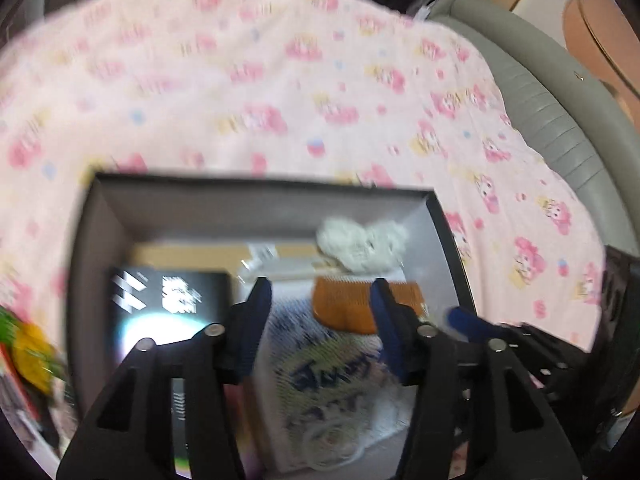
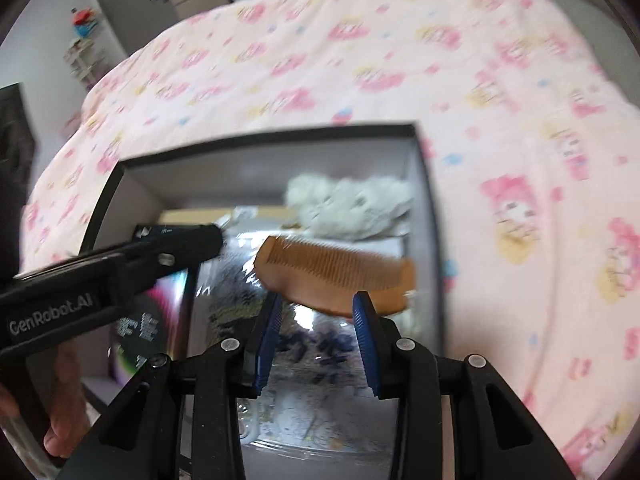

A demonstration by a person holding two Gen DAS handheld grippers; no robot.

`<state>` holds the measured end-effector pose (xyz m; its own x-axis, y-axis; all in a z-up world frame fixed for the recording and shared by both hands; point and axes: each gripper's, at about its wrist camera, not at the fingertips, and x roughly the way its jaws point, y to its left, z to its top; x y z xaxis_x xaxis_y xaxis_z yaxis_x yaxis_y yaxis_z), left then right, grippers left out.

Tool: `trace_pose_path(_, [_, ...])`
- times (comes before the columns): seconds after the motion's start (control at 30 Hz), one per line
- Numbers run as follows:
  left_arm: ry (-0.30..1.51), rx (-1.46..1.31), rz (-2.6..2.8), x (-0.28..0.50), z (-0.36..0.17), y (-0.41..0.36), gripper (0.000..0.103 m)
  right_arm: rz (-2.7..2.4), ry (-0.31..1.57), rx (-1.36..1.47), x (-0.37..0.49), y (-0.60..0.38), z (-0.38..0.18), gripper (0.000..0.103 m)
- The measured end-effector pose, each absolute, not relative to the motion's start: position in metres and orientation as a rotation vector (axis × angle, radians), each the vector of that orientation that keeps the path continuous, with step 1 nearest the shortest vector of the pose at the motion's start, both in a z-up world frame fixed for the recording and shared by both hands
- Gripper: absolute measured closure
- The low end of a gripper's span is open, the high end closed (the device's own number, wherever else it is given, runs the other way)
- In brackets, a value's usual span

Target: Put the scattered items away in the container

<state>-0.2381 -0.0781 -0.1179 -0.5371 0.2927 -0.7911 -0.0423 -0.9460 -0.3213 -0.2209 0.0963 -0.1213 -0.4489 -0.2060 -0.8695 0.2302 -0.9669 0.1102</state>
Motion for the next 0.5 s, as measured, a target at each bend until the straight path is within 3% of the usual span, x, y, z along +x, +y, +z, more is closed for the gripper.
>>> trace_pose_path(0.07, [-0.34,-1.338,2.638,-0.233,-0.105,-0.078,0.032,-2.537,0.032,1.458,-0.215,0.1,-0.109,0.065])
trace_pose_path(0.17, [-0.293,-1.261,2.719,-0.219,-0.087,-0.079,0.026,-2.617,0.011,1.397,-0.207,0.098,-0.091,0.053])
trace_pose_path(0.23, [-0.297,-1.229,2.745,-0.204,-0.071,-0.082,0.018,-2.643,0.006,1.356,-0.201,0.091,-0.084,0.034])
trace_pose_path(0.27, [-0.298,-1.22,2.76,-0.197,-0.065,-0.082,0.013,-2.647,0.017,1.338,-0.198,0.089,-0.079,0.031])
trace_pose_path(0.37, [-0.297,-1.193,2.809,-0.177,-0.045,-0.084,0.005,-2.698,0.054,1.267,-0.177,0.093,-0.048,0.03])
trace_pose_path(0.5, [-0.256,-1.18,2.878,-0.15,-0.013,-0.083,0.004,-2.722,0.103,1.177,-0.151,0.093,-0.018,0.029])
